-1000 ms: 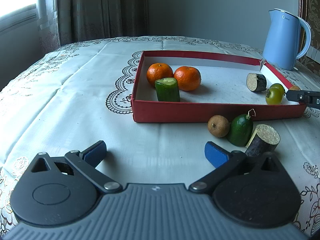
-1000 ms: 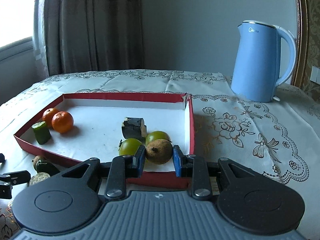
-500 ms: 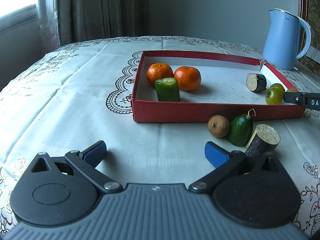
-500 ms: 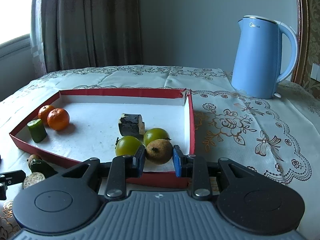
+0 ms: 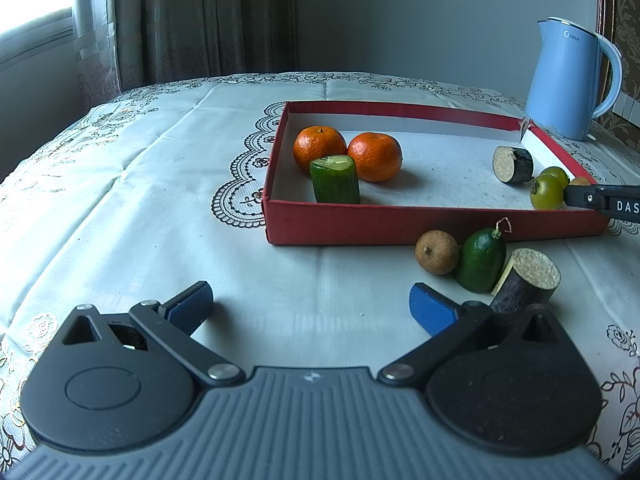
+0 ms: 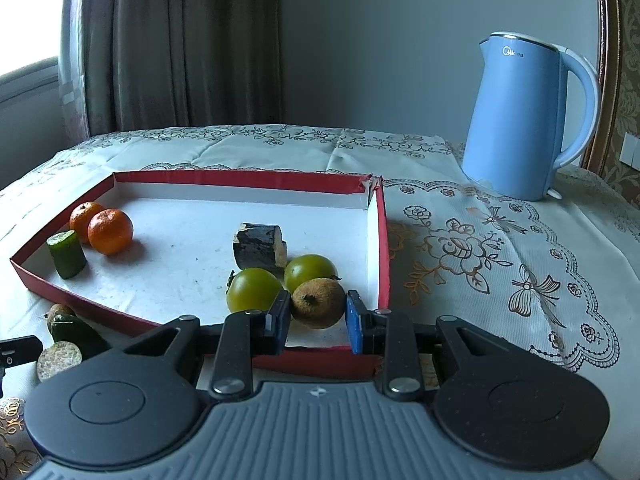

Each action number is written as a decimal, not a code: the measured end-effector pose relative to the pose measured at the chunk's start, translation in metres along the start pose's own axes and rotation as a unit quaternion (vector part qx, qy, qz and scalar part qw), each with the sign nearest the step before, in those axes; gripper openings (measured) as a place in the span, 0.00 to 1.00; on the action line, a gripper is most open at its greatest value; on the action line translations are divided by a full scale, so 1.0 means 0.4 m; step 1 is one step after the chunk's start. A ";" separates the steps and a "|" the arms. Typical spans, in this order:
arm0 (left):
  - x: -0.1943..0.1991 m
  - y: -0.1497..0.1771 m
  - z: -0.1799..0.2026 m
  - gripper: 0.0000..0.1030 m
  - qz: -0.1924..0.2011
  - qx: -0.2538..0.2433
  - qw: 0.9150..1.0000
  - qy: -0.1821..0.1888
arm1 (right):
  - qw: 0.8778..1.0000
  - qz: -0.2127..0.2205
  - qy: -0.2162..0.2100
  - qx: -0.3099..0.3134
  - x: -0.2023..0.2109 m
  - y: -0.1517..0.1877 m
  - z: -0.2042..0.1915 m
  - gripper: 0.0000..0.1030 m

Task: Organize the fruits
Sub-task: 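Carry the brown kiwi into the tray beside the green tomatoes and release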

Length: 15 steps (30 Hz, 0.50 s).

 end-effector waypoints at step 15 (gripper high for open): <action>0.000 0.000 0.000 1.00 0.000 0.000 1.000 0.000 | 1.000 -0.005 0.000 0.007 0.000 0.000 0.000 0.28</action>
Point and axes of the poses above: each gripper's, at about its wrist camera, not at the fingertips, and x roughly against the way its jaws point, z to its right, y to its underside, the point moved 6 cm from there along -x, roughly the way its jaws point
